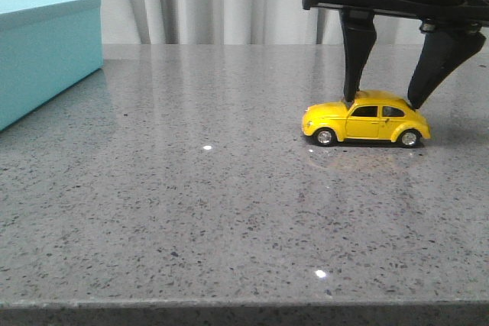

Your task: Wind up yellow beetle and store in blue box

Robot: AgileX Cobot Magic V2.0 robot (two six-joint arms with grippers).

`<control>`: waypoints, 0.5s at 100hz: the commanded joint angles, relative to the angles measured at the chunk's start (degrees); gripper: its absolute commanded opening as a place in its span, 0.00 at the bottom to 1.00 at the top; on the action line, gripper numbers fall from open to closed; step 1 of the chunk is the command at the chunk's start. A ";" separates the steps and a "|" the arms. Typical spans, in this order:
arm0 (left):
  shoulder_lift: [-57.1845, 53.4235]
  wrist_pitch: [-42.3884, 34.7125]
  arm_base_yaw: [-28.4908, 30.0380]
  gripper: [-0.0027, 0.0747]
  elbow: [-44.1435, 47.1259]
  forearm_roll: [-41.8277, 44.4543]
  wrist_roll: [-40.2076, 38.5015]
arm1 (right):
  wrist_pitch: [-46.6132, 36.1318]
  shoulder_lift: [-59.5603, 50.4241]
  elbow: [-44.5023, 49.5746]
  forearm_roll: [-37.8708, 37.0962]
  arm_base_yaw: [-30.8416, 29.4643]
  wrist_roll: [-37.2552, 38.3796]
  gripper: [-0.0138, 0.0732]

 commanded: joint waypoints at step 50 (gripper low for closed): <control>0.42 -4.74 -0.25 0.42 -1.99 -0.08 -0.40 | 1.13 -1.17 -1.33 -0.58 -0.89 0.10 0.67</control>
